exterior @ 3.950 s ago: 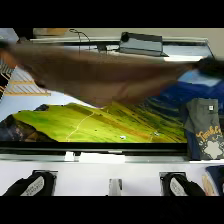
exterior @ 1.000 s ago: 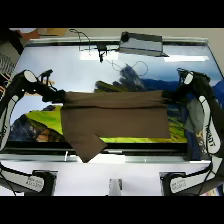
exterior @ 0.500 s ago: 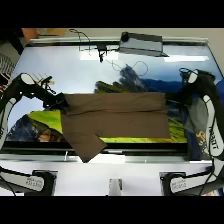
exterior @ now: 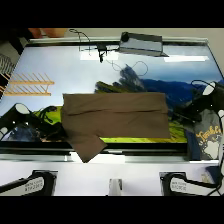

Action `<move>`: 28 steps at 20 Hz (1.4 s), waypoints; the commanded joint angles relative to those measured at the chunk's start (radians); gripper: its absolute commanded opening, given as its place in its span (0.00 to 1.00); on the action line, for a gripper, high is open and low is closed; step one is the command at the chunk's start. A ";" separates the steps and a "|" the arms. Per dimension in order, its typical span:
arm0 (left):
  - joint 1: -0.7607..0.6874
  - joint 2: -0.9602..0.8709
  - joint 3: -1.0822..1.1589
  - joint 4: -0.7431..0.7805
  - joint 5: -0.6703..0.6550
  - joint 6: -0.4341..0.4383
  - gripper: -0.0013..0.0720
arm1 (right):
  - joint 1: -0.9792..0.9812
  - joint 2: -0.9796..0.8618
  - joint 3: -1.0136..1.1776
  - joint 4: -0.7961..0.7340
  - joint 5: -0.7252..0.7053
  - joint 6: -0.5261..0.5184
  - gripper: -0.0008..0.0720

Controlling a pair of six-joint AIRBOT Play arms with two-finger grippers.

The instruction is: Fold the shirts.

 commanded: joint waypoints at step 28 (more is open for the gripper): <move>-0.126 0.107 -0.211 -0.156 0.288 -0.031 0.06 | -0.008 -0.064 -0.256 0.178 -0.140 -0.021 0.05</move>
